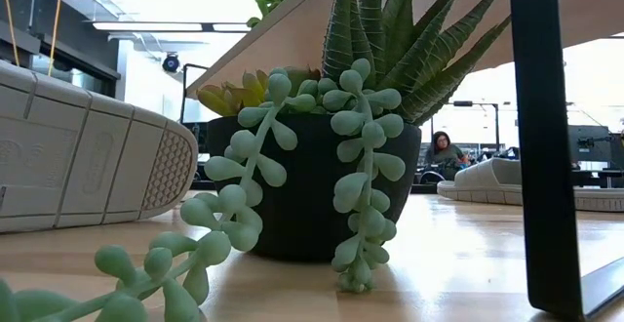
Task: Pick and place slides into the shelf
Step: Put the left black slide on the shelf
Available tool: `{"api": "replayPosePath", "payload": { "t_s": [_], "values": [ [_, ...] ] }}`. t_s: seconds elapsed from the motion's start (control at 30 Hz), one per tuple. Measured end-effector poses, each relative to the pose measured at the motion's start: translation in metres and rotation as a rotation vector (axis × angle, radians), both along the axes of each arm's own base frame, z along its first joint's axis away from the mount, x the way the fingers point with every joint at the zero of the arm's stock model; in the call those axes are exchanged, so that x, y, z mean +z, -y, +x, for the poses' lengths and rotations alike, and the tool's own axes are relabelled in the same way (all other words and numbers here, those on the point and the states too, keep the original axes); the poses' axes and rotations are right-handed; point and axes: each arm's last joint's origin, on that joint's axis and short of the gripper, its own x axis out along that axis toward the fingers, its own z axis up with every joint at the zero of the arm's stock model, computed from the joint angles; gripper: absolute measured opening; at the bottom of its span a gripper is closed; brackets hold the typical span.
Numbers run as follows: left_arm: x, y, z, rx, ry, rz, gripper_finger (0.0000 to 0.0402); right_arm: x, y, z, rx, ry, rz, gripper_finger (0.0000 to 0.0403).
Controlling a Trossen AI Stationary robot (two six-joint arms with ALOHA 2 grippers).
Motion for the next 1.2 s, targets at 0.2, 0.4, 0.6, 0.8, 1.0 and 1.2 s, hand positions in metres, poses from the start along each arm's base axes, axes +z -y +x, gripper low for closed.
{"api": "replayPosePath", "payload": {
  "t_s": [0.2, 0.4, 0.6, 0.8, 1.0, 1.2],
  "values": [
    [0.022, -0.003, 0.028, 0.011, -0.166, 0.049, 0.0001, 0.0, 0.0, 0.0, -0.002, -0.003, 0.0, 0.0],
    [0.02, -0.005, 0.041, 0.005, -0.29, 0.041, 0.0, 0.0, 0.0, 0.0, -0.003, -0.003, 0.006, 0.0],
    [0.012, -0.005, 0.037, 0.027, -0.35, -0.045, 0.0, 0.0, 0.0, 0.0, 0.004, 0.0, 0.02, 0.0],
    [0.011, -0.006, 0.036, 0.089, -0.372, -0.017, 0.0, -0.001, 0.001, 0.003, -0.014, -0.007, 0.016, 0.0],
    [0.006, -0.009, 0.031, 0.228, -0.407, -0.039, 0.0, -0.003, 0.003, 0.009, -0.012, -0.027, 0.014, 0.0],
    [0.003, -0.014, 0.035, 0.418, -0.456, -0.002, 0.0, -0.005, 0.005, 0.017, -0.012, -0.047, 0.018, 0.0]
  ]
}}
